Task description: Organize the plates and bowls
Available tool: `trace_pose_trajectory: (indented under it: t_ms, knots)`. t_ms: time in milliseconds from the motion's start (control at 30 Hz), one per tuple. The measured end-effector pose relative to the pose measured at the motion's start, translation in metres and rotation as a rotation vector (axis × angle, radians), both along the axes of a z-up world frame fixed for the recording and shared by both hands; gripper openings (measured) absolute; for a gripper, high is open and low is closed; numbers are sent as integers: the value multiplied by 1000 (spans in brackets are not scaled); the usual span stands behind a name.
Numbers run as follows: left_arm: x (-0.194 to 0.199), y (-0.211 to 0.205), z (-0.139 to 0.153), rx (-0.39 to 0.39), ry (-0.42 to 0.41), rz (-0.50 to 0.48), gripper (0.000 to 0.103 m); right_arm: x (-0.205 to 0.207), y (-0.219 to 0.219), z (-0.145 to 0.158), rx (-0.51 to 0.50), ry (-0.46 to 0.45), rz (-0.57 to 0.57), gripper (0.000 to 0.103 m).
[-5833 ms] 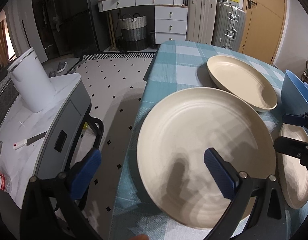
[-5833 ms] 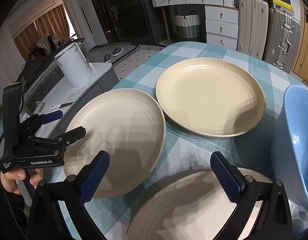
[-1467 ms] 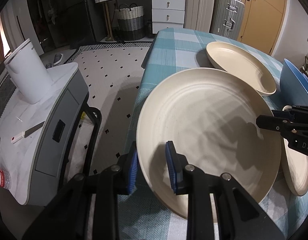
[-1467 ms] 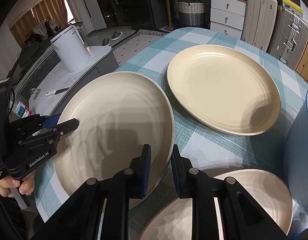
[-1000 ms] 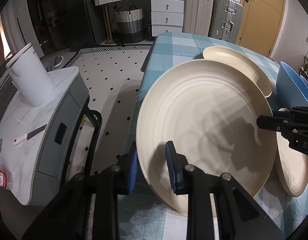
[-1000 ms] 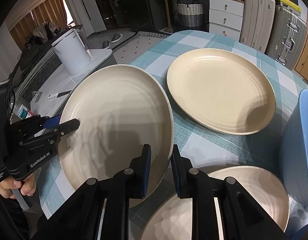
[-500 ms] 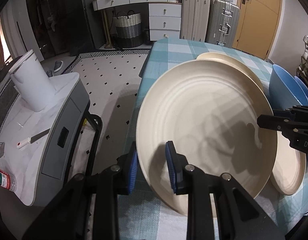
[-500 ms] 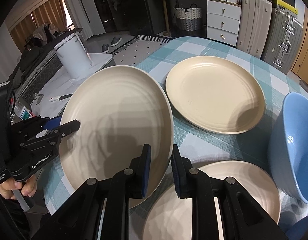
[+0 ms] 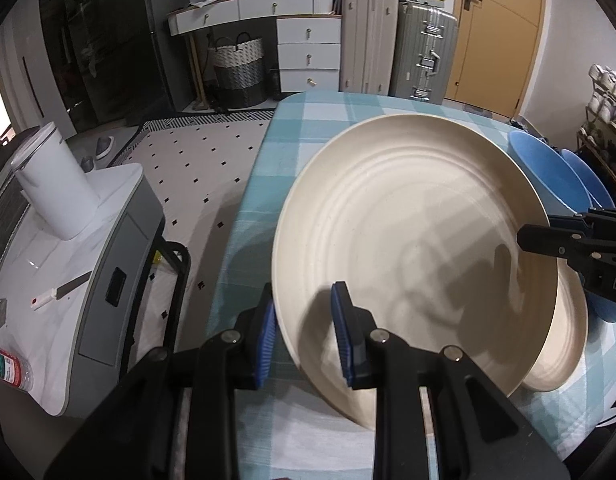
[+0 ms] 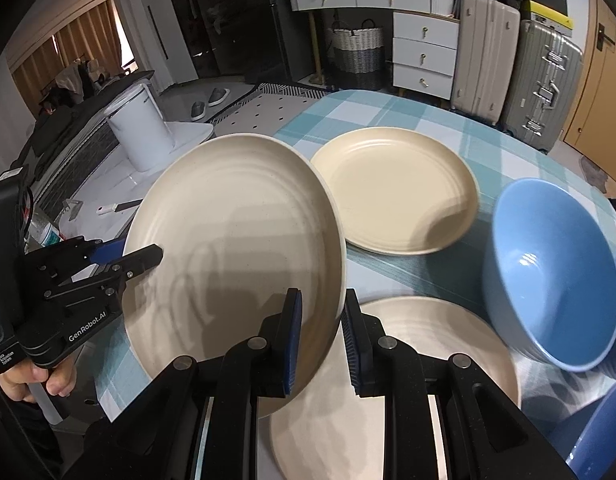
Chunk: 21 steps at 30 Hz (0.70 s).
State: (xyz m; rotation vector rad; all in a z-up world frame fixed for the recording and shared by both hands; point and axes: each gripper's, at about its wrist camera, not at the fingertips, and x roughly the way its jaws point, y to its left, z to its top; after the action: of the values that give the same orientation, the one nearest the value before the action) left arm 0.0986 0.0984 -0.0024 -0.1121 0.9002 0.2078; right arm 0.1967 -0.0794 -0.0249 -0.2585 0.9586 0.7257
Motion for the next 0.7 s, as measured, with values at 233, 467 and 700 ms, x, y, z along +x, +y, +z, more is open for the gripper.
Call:
trace_pose_trajectory:
  t_ms: [233, 467, 700]
  knots:
    - [1, -22, 9, 11, -10, -34, 25, -8, -25, 8, 4, -9, -33, 20]
    - [0, -43, 15, 13, -20, -63, 25, -16, -50, 17, 13, -20, -67, 20]
    - [2, -61, 16, 16, -18, -91, 25, -21, -71, 20, 16, -17, -94, 20]
